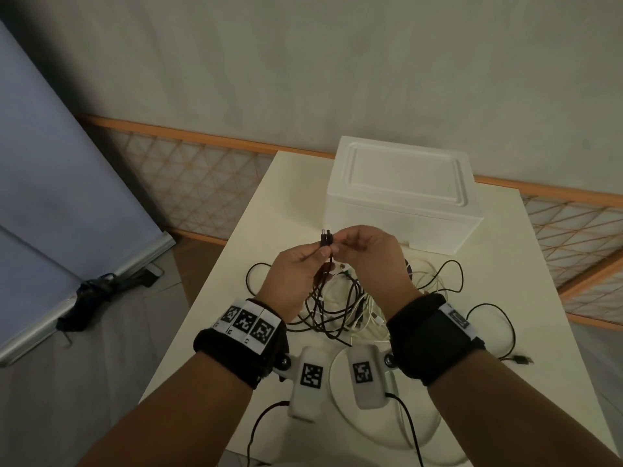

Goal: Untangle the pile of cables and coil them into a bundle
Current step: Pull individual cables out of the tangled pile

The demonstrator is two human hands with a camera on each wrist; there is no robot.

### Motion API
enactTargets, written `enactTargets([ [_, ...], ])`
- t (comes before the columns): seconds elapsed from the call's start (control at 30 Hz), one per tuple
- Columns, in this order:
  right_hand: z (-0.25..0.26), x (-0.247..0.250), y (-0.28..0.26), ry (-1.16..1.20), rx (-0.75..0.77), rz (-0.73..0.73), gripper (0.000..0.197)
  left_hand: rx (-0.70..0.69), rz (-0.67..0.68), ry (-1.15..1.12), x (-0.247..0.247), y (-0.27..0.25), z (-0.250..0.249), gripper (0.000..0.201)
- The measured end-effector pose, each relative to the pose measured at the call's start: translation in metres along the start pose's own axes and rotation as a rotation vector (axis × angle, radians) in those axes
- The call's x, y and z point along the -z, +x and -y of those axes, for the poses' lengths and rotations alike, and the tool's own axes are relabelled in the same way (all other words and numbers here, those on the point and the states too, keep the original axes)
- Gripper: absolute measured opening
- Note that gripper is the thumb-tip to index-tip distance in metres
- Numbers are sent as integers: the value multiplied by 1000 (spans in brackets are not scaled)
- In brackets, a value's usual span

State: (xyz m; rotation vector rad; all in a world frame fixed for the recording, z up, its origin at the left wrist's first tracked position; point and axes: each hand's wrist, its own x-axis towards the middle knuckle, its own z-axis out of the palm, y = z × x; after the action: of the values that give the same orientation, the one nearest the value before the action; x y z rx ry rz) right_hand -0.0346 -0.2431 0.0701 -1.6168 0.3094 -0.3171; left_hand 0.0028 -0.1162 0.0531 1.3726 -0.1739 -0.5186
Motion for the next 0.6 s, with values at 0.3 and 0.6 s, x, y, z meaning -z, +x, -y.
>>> enactTargets([
  [0.3, -10, -26, -2, -310, 67, 40, 26, -91, -102, 78, 21, 4, -8, 22],
  [0.6, -13, -37, 3, -283, -123, 238, 11, 107, -153, -194, 26, 8, -2, 22],
])
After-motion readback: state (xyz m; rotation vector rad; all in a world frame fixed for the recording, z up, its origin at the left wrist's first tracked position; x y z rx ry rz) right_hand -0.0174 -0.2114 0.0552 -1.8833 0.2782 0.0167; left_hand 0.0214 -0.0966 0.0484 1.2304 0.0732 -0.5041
